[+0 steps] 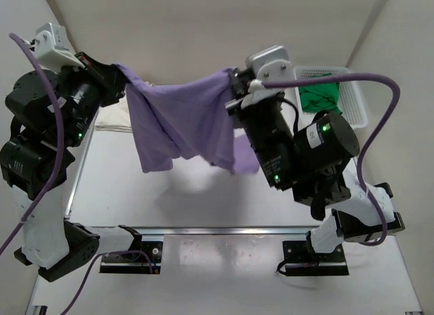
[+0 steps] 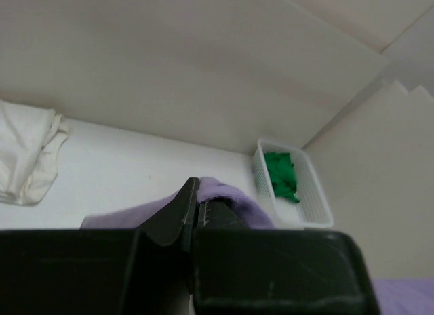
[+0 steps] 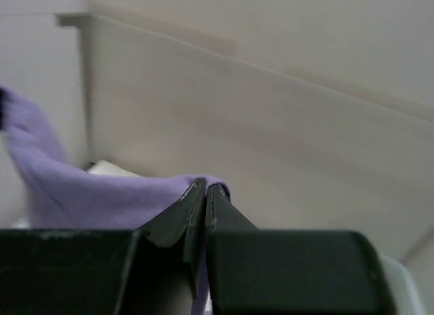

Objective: Fold and stack the t-shirts
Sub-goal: Flatten out the tshirt

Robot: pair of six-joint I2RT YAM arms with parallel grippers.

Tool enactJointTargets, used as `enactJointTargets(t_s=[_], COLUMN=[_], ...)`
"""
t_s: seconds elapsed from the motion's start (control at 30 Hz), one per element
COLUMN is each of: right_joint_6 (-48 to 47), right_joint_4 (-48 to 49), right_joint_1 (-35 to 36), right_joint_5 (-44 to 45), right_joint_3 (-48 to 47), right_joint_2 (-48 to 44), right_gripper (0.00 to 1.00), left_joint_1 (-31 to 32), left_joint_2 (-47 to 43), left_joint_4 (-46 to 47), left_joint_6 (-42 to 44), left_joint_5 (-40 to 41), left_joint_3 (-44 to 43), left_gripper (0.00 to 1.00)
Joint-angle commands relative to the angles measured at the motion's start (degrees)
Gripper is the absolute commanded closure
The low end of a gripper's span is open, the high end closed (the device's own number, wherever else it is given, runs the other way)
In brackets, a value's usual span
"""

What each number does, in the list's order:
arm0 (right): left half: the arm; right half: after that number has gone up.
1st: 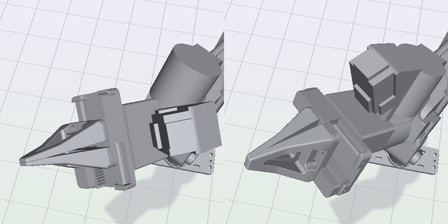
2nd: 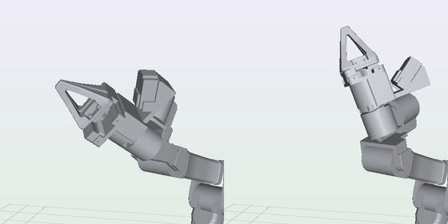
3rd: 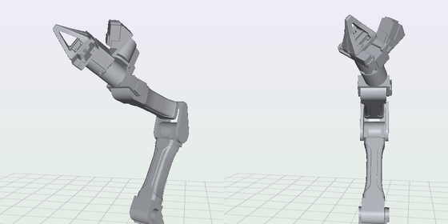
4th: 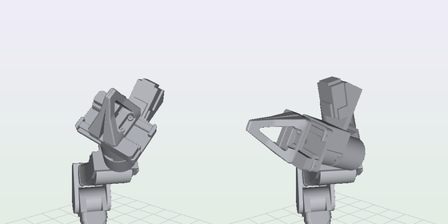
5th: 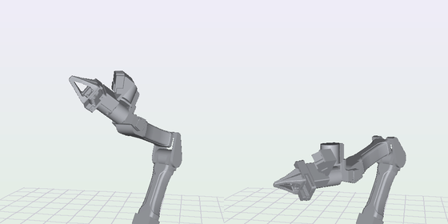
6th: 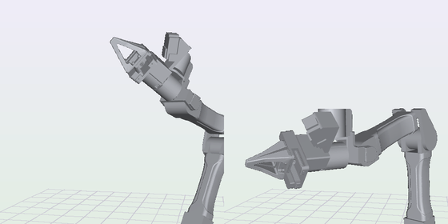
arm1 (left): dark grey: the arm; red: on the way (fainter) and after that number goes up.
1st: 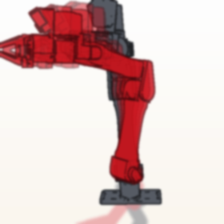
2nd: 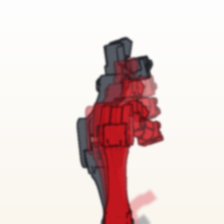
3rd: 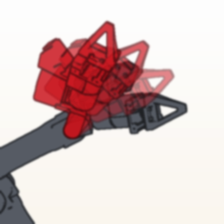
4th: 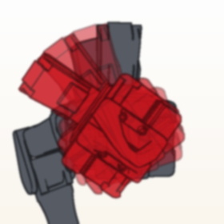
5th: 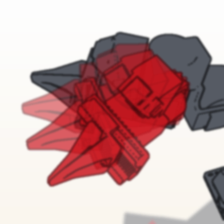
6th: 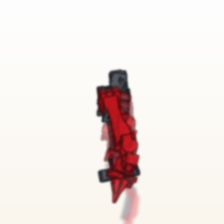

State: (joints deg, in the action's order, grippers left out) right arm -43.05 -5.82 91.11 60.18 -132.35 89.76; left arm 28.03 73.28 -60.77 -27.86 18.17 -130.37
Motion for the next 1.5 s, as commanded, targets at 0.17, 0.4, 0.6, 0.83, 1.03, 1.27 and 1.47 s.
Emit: enactJointTargets(t_s=[0.17, 0.4, 0.6, 0.83, 1.03, 1.27, 1.47], right_joint_6=[12.85, 52.09, 54.38, 61.59, 59.93, 55.35, 61.94], right_joint_4=[-15.62, -30.66, -29.86, -30.30, -34.61, -33.12, -28.72], right_joint_1=[-22.75, -73.51, -80.11, -85.83, -85.75, -77.67, -71.35], right_joint_5=[-4.39, -59.71, -71.75, -74.42, -75.92, -74.04, -77.67], right_joint_3=[2.01, 16.92, 11.09, -11.49, -0.95, 40.59, 72.90], right_joint_2=[-5.03, 3.90, 26.03, 41.63, 29.73, 2.76, -16.25], right_gripper=[1.00, 1.00, 1.00, 0.93, 0.52, 0.63, 0.84], left_joint_1=[-4.65, -11.50, -14.75, -18.89, -16.70, -13.53, -2.31], left_joint_2=[9.85, 25.74, 47.44, 58.65, 46.47, 18.97, 8.47], left_joint_4=[0.13, 2.84, 4.79, 9.35, 3.91, 7.68, 11.11], left_joint_6=[-1.15, -1.50, -0.97, -3.44, 0.60, 2.71, 5.27], left_joint_5=[-3.75, -11.04, -14.40, -18.27, -8.95, -4.71, -7.63], left_joint_3=[3.18, 8.45, -2.04, -16.06, -2.94, 40.82, 62.49], left_gripper=[1.00, 1.00, 0.97, 0.28, 0.07, 0.09, 0.01])
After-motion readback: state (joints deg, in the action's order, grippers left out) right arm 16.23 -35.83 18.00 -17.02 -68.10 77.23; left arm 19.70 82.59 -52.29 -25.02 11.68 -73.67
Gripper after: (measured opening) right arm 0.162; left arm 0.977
